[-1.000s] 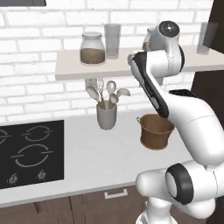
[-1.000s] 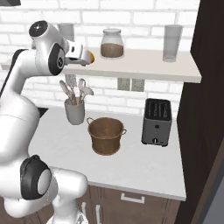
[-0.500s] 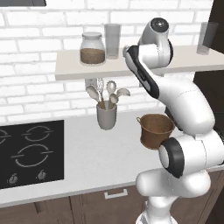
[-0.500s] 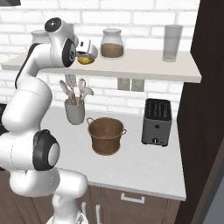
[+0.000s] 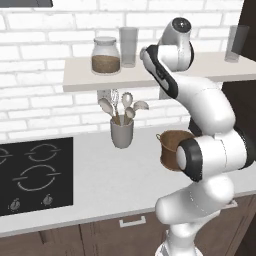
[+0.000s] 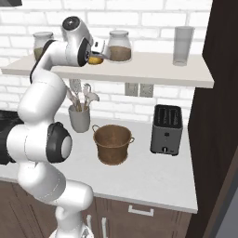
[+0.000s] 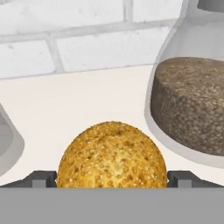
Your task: Open the cabinet, pick up the bread from the cabinet and place it in the basket. Then move the basket to the dining counter.
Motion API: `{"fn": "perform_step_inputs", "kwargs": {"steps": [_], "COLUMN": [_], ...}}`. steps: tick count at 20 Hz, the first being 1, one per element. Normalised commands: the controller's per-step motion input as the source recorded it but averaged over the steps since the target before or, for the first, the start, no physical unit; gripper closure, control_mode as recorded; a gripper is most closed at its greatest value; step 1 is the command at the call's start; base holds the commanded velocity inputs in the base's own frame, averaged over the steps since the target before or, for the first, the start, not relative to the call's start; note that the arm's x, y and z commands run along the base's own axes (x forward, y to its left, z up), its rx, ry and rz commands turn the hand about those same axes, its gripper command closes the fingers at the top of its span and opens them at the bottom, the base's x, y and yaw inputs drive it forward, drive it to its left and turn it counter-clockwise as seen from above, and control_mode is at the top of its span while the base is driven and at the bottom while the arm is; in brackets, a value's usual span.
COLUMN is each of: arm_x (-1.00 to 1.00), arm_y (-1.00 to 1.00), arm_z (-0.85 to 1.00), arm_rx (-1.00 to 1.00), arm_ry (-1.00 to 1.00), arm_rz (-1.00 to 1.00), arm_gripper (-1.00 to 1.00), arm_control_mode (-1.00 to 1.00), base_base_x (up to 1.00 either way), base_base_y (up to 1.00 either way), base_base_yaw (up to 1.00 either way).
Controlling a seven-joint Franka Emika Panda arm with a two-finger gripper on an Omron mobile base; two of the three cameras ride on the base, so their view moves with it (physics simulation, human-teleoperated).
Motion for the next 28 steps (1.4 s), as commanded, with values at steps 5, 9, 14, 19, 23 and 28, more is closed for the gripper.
{"fn": "perform_step_inputs", "kwargs": {"steps": [5, 9, 14, 19, 23, 28], "arm_x": [-0.01, -0.47, -0.71, -1.00, -1.00, -1.00], "arm_y": [0.01, 0.00, 0.00, 0.00, -0.06, -0.18], "arm_z": [-0.60, -0.12, 0.00, 0.00, -0.04, -0.17], "arm_rx": [0.00, 0.00, 0.00, 0.00, 0.00, 0.00], "arm_ry": [0.01, -0.03, -0.10, -0.01, 0.07, 0.17], "arm_rz": [0.00, 0.00, 0.00, 0.00, 0.00, 0.00], "arm_gripper": [1.00, 1.00, 1.00, 1.00, 1.00, 1.00], "arm_control_mode": [-1.00, -1.00, -1.00, -1.00, -1.00, -1.00], "base_base_x": [0.00, 0.00, 0.00, 0.00, 0.00, 0.00], "base_base_y": [0.00, 0.00, 0.00, 0.00, 0.00, 0.00], "base_base_yaw": [0.00, 0.00, 0.00, 0.00, 0.00, 0.00]}}
